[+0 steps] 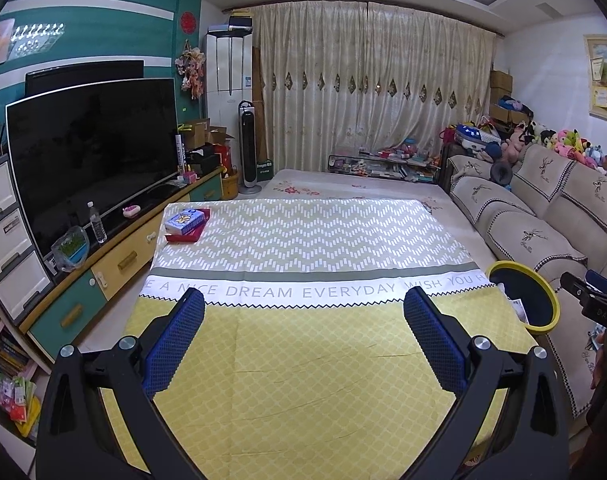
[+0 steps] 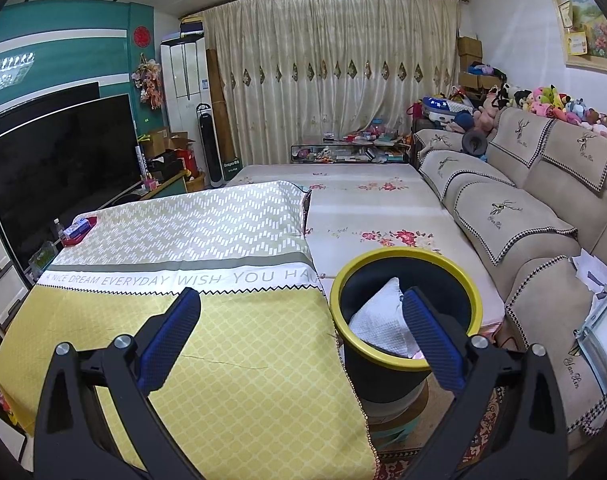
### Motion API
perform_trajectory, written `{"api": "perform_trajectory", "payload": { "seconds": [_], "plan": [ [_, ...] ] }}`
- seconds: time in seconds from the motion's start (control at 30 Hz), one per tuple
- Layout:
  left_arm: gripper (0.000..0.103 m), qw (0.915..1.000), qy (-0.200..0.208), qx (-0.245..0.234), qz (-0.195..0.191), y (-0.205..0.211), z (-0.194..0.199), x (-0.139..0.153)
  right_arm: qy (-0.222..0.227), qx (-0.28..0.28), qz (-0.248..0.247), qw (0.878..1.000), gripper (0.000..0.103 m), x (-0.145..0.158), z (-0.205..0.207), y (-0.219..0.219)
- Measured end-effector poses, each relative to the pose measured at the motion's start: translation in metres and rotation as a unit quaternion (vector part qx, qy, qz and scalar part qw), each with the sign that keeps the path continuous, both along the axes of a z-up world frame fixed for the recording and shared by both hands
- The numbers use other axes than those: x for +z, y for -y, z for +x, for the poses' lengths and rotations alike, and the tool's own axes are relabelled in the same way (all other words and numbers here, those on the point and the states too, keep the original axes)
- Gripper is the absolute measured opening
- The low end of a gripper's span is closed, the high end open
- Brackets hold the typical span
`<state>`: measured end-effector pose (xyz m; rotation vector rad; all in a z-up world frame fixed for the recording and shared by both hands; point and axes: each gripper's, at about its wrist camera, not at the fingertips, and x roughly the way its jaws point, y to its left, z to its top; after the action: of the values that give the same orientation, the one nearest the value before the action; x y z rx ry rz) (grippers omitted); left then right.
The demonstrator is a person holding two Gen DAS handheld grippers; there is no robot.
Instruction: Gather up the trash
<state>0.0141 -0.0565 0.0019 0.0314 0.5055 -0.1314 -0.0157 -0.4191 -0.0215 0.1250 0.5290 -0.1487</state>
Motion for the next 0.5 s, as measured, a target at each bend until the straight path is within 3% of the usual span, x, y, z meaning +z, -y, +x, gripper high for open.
{"api": "perform_trajectory", "payload": {
  "seconds": [0.5],
  "plan": [
    [0.098,1.0,0.0,-0.004,0.001,0.0027,0.0025,-0.0003,0.0,-0.002,0.003,1.0,0.096,-0.0029,0.0029,0.0002]
  ]
}}
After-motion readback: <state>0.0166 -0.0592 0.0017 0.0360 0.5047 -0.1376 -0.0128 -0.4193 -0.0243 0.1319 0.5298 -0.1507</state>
